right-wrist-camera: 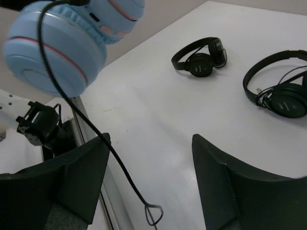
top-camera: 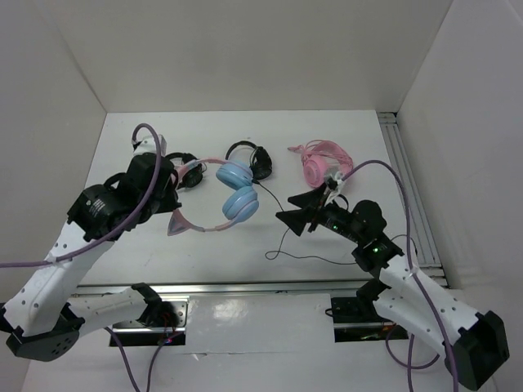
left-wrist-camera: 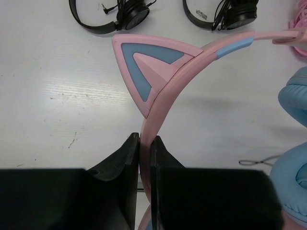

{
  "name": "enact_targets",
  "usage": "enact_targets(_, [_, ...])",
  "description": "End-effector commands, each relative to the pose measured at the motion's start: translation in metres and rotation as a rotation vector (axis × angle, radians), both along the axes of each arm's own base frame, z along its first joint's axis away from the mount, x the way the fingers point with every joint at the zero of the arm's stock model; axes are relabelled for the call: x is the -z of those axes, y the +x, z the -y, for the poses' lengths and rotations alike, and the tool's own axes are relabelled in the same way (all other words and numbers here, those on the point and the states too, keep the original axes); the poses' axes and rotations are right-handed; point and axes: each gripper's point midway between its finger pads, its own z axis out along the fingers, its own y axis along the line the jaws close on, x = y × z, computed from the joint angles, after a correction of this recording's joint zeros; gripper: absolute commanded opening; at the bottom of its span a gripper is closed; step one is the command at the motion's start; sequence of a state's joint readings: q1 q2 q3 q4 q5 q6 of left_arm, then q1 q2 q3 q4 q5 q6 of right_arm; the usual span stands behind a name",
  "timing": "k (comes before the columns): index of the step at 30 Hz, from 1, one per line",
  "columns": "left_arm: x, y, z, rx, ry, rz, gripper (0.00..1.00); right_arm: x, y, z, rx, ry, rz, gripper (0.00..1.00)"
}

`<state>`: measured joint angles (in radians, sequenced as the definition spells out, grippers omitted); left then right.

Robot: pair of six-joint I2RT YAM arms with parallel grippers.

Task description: Wrap the headphones

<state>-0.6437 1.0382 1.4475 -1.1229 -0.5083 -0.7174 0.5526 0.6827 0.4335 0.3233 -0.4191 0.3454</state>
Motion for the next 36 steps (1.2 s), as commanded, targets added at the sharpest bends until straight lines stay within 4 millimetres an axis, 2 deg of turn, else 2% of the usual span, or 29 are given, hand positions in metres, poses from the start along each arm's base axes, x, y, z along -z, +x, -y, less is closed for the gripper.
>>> enact_targets(1, [-0.029,-0.007,-0.002,0.036,-0.053,0.055,0.03,-0.029,-0.007,-0.021,-0.126,0.051,0.175,0.75])
enact_targets(2, [-0.036,-0.010,-0.003,0.036,-0.067,0.075,0.00,-0.014,-0.004,-0.028,-0.141,0.035,0.143,0.66])
enact_targets(3, [-0.040,-0.012,-0.008,0.027,-0.072,0.085,0.00,-0.019,-0.003,-0.030,-0.149,0.049,0.172,0.61])
enact_targets(5, [-0.045,-0.012,-0.008,0.027,-0.081,0.097,0.00,-0.002,-0.005,-0.040,-0.186,0.045,0.131,0.50])
enact_targets(6, [-0.052,-0.014,-0.009,0.027,-0.095,0.117,0.00,-0.009,-0.003,-0.042,-0.185,0.063,0.164,0.37])
enact_targets(7, [-0.055,-0.014,-0.010,0.030,-0.097,0.123,0.00,-0.003,-0.005,-0.045,-0.198,0.069,0.148,0.33])
enact_targets(11, [-0.061,-0.016,-0.016,0.014,-0.089,0.135,0.00,0.007,-0.005,-0.057,-0.215,0.064,0.129,0.30])
enact_targets(14, [-0.070,-0.015,-0.025,-0.031,-0.086,0.163,0.00,0.011,0.001,-0.058,-0.184,0.052,0.134,0.28])
enact_targets(17, [-0.081,-0.016,-0.033,-0.065,-0.098,0.204,0.00,0.026,0.004,-0.058,-0.163,0.035,0.099,0.27])
enact_targets(18, [-0.083,-0.018,-0.034,-0.065,-0.098,0.205,0.00,0.035,0.008,-0.057,-0.143,0.025,0.082,0.22])
enact_targets(21, [-0.086,-0.019,-0.034,-0.065,-0.104,0.213,0.00,0.041,0.012,-0.057,-0.124,0.026,0.065,0.19])
enact_targets(22, [-0.087,-0.018,-0.036,-0.075,-0.098,0.217,0.00,0.041,0.012,-0.057,-0.123,0.026,0.065,0.13])
enact_targets(23, [-0.087,-0.017,-0.039,-0.087,-0.090,0.222,0.00,0.049,0.014,-0.055,-0.107,0.006,0.034,0.08])
enact_targets(25, [-0.080,-0.012,-0.043,-0.102,-0.034,0.216,0.00,0.035,0.021,-0.053,-0.057,-0.001,0.061,0.01])
enact_targets(26, [-0.074,-0.009,-0.053,-0.148,0.016,0.214,0.00,0.044,0.021,-0.052,-0.042,-0.046,0.026,0.01])
enact_targets(27, [-0.069,-0.007,-0.058,-0.173,0.045,0.211,0.00,0.035,0.024,-0.052,-0.014,-0.056,0.039,0.01])
enact_targets(28, [-0.066,-0.006,-0.063,-0.204,0.064,0.211,0.00,0.025,0.027,-0.046,0.048,-0.070,0.072,0.01])
enact_targets(29, [-0.059,-0.004,-0.073,-0.257,0.112,0.210,0.00,0.034,0.028,-0.041,0.084,-0.120,0.043,0.00])
enact_targets(30, [-0.055,-0.003,-0.076,-0.281,0.127,0.209,0.00,0.033,0.030,-0.037,0.124,-0.140,0.042,0.00])
enact_targets(31, [-0.051,-0.003,-0.079,-0.292,0.148,0.203,0.00,0.024,0.040,-0.027,0.216,-0.158,0.058,0.00])
enact_targets(32, [-0.045,0.004,-0.080,-0.318,0.170,0.215,0.00,0.026,0.034,-0.022,0.239,-0.196,0.031,0.00])
enact_targets(34, [-0.041,0.007,-0.082,-0.279,0.232,0.227,0.00,0.004,0.035,-0.011,0.332,-0.208,0.059,0.00])
enact_targets(35, [-0.032,0.018,-0.076,-0.261,0.251,0.239,0.00,0.009,0.032,-0.005,0.355,-0.250,0.036,0.00])
enact_targets(36, [-0.029,0.020,-0.072,-0.224,0.257,0.244,0.00,-0.005,0.033,-0.004,0.375,-0.258,0.054,0.00])
